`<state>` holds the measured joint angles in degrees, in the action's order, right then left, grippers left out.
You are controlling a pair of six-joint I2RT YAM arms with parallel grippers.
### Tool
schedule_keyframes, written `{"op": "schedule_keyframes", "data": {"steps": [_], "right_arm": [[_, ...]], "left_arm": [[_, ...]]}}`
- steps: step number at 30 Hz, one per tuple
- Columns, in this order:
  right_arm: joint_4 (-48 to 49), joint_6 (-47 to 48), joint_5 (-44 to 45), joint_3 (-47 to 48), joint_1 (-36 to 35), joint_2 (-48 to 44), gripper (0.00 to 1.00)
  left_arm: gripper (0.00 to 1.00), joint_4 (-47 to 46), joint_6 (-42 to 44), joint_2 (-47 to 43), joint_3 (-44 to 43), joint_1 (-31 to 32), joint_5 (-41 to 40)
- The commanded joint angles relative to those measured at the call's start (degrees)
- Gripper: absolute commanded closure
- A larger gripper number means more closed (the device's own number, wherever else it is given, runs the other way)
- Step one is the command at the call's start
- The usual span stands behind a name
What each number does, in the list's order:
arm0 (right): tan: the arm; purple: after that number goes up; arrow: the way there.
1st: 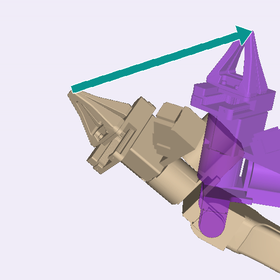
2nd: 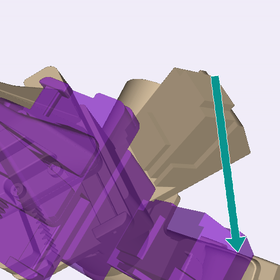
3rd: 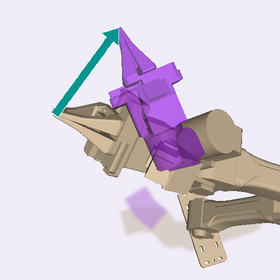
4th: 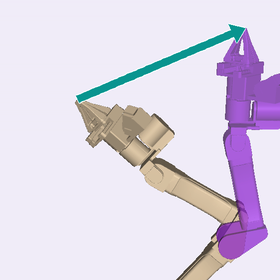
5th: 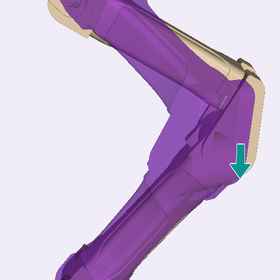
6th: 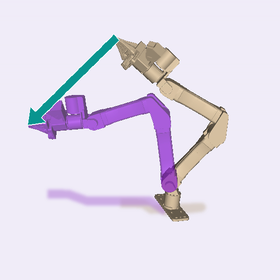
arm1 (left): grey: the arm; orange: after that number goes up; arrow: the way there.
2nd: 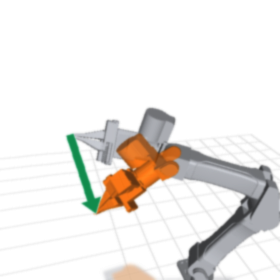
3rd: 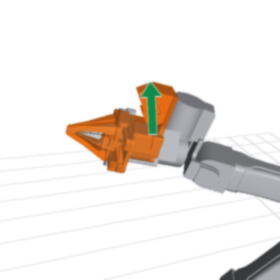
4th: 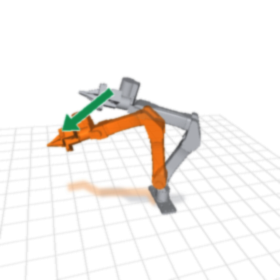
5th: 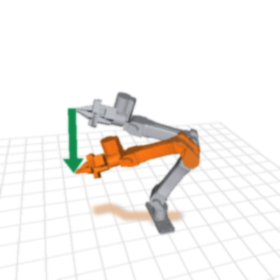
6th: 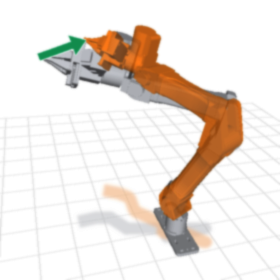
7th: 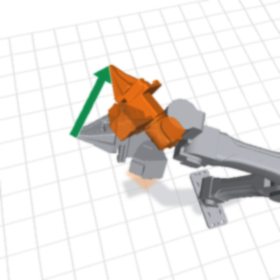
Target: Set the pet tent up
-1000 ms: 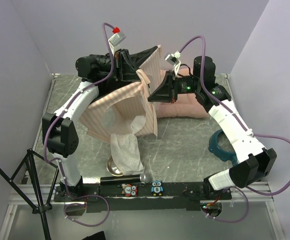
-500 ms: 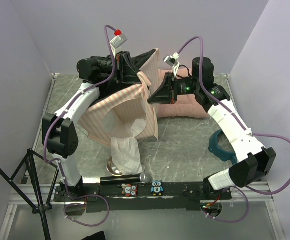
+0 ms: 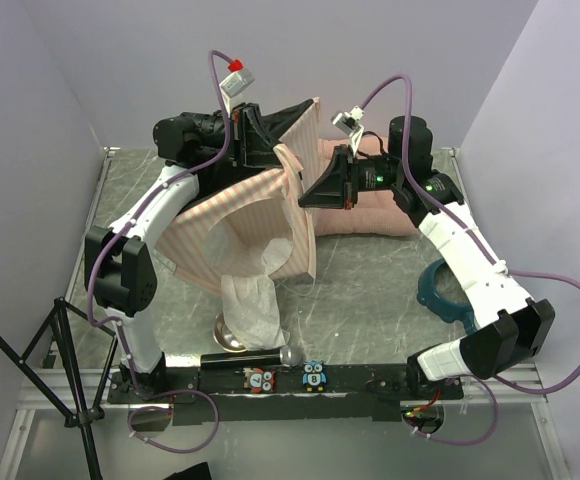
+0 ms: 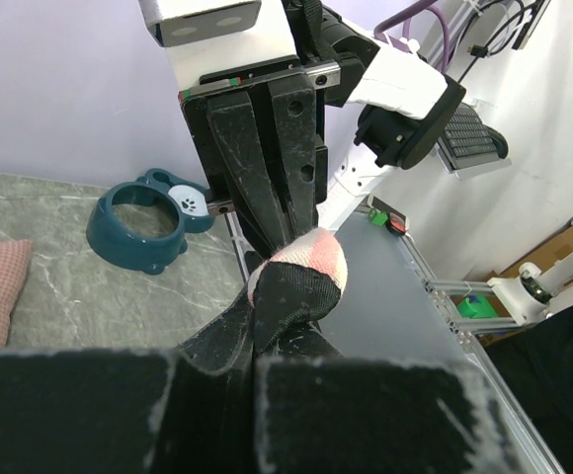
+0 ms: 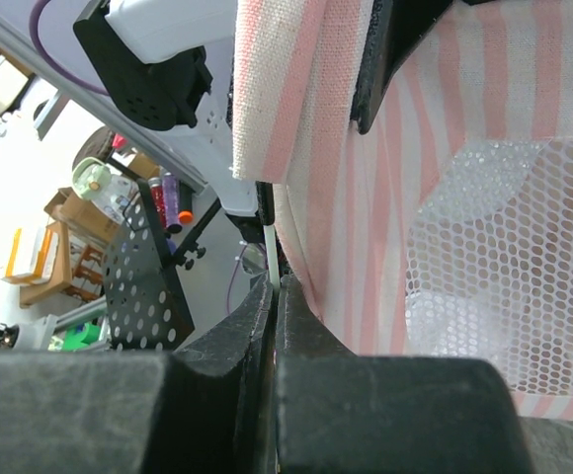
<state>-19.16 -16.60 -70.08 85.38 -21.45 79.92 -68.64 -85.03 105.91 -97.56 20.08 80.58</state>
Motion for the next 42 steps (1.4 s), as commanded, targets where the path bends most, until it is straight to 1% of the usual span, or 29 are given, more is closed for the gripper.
{"op": "schedule_keyframes", "data": {"steps": [1,10,14,17,22,24,27,31,34,35,36,37,40,41,42], "right_arm": [[-14.94,-1.59,-3.66,-3.73,-0.26,0.85,1.0],[-14.33,-2.03,-3.92,-3.38,0.01,1.12,1.0],[-14.07,-2.47,-4.01,-2.33,0.01,1.64,1.0],[-14.15,-2.38,-4.01,-1.01,-0.17,1.73,1.0],[-13.8,-3.09,-4.01,0.04,-0.26,1.82,1.0],[-13.63,-3.44,-4.09,0.4,-0.26,1.82,1.0],[-13.54,-3.53,-4.18,1.71,-0.17,1.99,1.0],[-13.71,-3.35,-4.18,4.43,-0.26,2.17,1.0],[-13.54,-3.18,-3.75,5.93,0.09,2.17,1.0],[-13.8,-2.91,-3.48,6.37,0.27,2.08,1.0],[-14.24,-2.48,-3.22,7.07,0.36,2.34,1.0],[-14.59,-2.04,-2.96,7.34,0.45,2.35,1.0],[-15.55,-0.98,-2.34,7.69,0.71,2.61,1.0],[-16.43,-0.37,-1.73,7.87,0.88,2.78,1.0],[-17.13,0.42,-1.2,7.95,0.97,2.87,1.0]], "left_arm": [[0.99,-5.36,-2.15,-6.24,-4.31,-3.02,-17.65],[0.99,-5.71,-2.07,-6.59,-4.22,-2.76,-17.12],[0.99,-5.45,-1.89,-6.85,-2.03,-1.88,-15.98],[0.99,-6.32,-1.71,-7.29,0.87,-0.83,-14.49],[0.99,-8.09,-0.4,-7.73,4.3,0.75,-9.21],[0.99,-5.29,2.84,-8.43,5.36,1.02,-7.81],[0.99,2.08,11.0,-9.84,7.46,1.19,-5.61],[0.99,15.17,22.17,-10.81,8.0,1.19,-3.76],[0.98,31.06,35.42,-10.9,5.11,1.02,-1.05],[0.96,37.99,43.21,-11.42,3.88,0.93,-0.95],[0.91,44.32,49.12,-11.77,2.65,0.67,-0.95],[0.83,52.04,56.22,-12.12,0.9,0.41,-1.03],[0.53,75.33,77.06,-11.69,-6.56,-0.47,-3.22],[0.45,81.33,81.39,-11.43,-8.68,-1.0,-4.8],[0.39,83.47,84.3,-11.25,-10.79,-1.79,-6.29]]}}
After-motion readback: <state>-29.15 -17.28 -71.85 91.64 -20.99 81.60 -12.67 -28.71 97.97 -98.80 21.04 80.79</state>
